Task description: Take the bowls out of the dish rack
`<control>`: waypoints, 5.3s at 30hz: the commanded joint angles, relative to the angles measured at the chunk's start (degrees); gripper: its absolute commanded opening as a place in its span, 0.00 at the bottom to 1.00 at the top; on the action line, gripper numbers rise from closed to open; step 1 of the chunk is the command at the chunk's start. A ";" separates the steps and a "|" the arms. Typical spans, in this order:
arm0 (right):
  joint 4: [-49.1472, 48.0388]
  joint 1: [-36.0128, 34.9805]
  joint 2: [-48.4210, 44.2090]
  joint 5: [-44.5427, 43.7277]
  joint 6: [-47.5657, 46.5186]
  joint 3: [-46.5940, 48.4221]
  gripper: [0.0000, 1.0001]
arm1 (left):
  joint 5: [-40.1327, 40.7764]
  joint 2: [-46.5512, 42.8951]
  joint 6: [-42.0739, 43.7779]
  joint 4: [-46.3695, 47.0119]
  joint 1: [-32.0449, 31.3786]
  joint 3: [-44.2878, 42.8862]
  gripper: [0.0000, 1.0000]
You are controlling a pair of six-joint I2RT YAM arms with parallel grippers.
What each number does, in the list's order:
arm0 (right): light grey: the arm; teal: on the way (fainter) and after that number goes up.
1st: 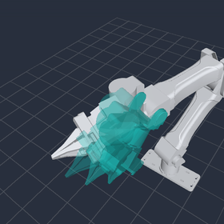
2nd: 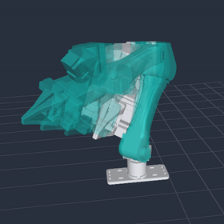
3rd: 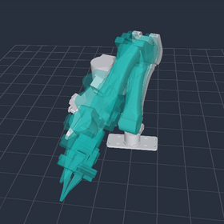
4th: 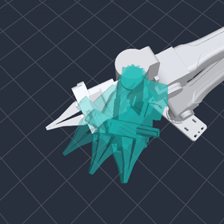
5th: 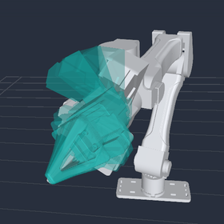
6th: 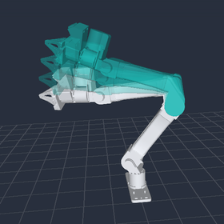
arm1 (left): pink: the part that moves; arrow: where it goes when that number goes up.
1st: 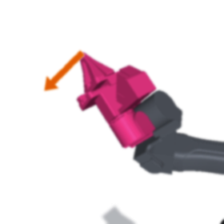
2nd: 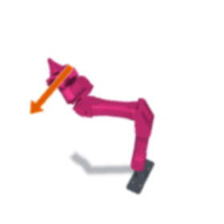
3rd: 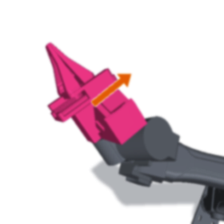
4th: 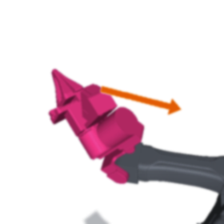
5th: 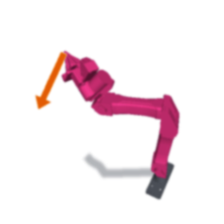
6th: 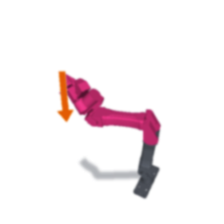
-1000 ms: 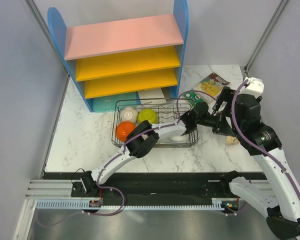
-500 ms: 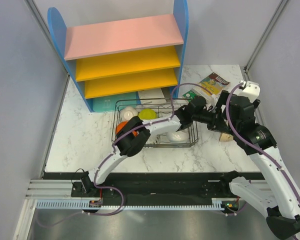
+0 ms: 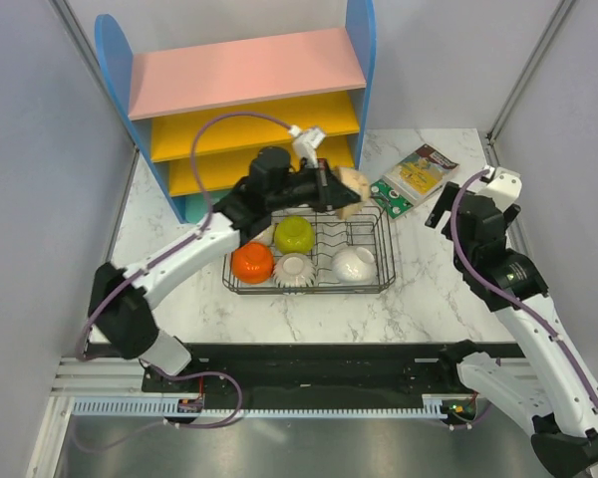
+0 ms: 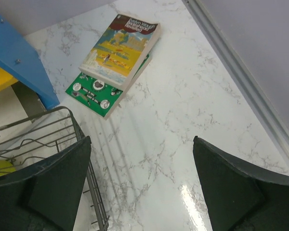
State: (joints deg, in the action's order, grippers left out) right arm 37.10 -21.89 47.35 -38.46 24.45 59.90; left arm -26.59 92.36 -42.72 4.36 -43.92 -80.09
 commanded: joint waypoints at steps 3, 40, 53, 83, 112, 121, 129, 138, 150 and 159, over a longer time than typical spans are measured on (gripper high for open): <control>-2.56 0.18 2.92 5.05 2.80 -1.71 0.93 | 16.03 -16.58 15.37 -18.58 11.04 12.06 0.02; -4.49 0.18 1.69 7.87 -0.19 -5.58 0.93 | 38.00 -12.12 17.41 -45.14 31.62 25.86 0.02; -4.85 0.18 2.13 9.45 -0.54 -6.02 0.93 | 38.28 -11.06 17.32 -45.23 31.70 26.13 0.31; -5.11 0.18 3.71 12.88 -1.07 -6.64 0.95 | 36.53 -34.87 20.66 -40.31 31.70 24.54 0.56; -5.20 -1.66 10.12 33.09 -6.52 -3.83 0.88 | -4.78 -24.50 9.77 -8.85 6.92 29.29 0.59; -6.60 -1.66 10.92 33.54 -5.72 -3.83 0.87 | -4.17 -23.72 7.39 -6.65 4.11 32.02 0.59; -6.78 -1.66 11.53 33.89 -5.90 -3.65 0.87 | -4.17 -21.78 5.98 -4.63 2.09 31.84 0.59; -7.31 -1.66 10.83 34.41 -5.64 -5.23 0.88 | -4.70 -20.82 5.02 -2.96 0.86 31.93 0.59; -8.01 -1.66 9.69 34.59 -5.37 -6.64 0.88 | -3.91 -19.67 2.82 -2.60 0.59 32.28 0.64; -8.01 -1.66 9.78 34.68 -5.64 -6.20 0.89 | -4.26 -17.30 2.11 -2.95 0.68 31.40 0.68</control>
State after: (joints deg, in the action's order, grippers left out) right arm 30.68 -23.42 57.71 -4.32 18.65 53.25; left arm -30.24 75.11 -39.03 -0.34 -42.94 -47.90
